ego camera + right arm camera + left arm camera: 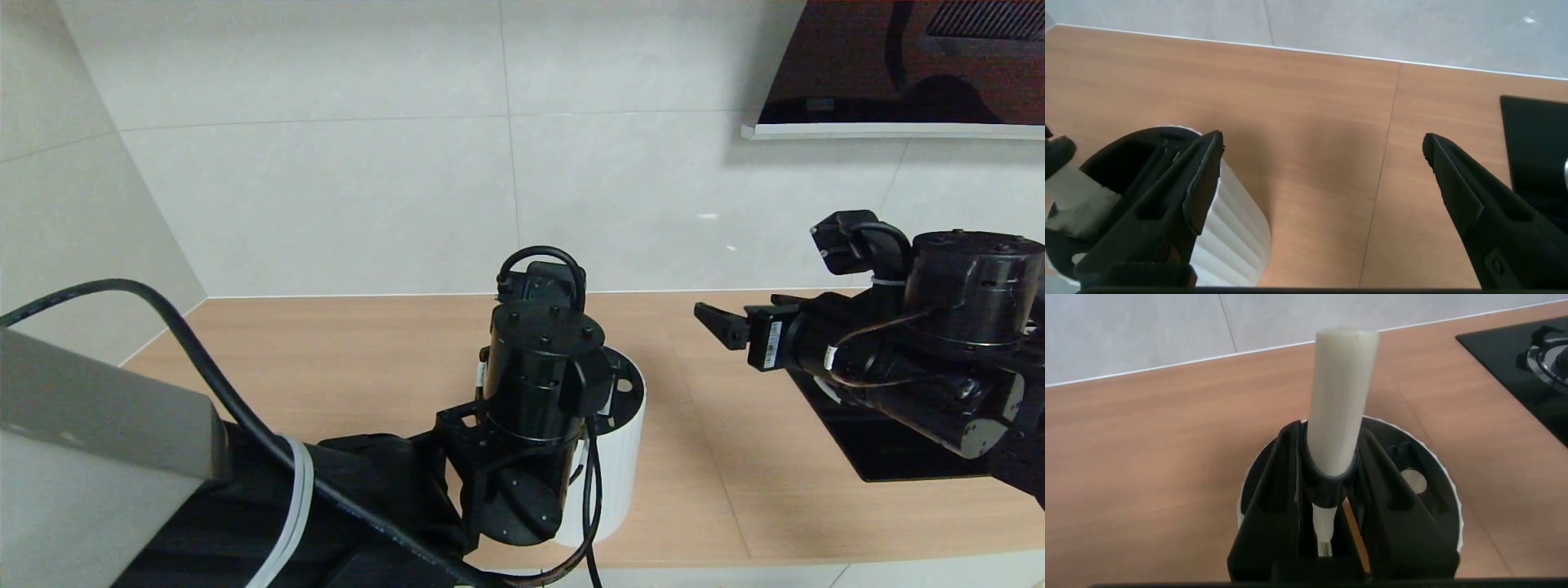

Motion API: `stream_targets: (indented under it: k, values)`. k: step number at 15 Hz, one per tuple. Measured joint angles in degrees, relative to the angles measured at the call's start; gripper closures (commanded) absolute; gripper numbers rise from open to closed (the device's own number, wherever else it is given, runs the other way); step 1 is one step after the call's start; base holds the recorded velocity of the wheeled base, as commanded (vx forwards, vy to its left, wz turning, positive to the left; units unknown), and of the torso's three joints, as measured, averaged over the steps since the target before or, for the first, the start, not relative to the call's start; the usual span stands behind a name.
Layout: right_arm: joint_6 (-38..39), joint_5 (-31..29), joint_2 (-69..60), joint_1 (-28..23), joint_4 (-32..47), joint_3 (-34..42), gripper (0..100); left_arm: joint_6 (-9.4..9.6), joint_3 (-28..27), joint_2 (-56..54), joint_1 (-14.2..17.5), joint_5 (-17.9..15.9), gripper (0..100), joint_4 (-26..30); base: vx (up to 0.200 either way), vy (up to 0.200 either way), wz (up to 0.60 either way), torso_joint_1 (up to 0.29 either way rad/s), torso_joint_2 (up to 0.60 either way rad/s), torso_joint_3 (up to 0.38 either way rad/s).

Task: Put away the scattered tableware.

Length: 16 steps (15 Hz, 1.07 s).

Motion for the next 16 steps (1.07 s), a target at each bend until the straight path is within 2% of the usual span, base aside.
stream_targets:
  k: [11,14,16]
  values:
    - [0.02,-0.17,-0.11,0.54,0.00,0.06,0,-0.38,0.37,-2.82,0.00,-0.41,0,0.00,0.000,0.000,0.00,0.000,0.00,0.000]
    - [0.04,-0.13,-1.10,0.52,-0.06,0.35,0,-1.06,2.76,-11.06,0.49,-6.07,0,-0.04,0.000,0.000,0.00,0.000,0.00,0.000]
    - [0.04,0.00,-2.67,0.48,-0.09,0.61,0,-1.30,5.68,-19.24,2.45,-12.75,0,-0.04,0.000,0.000,0.00,0.000,0.00,0.000]
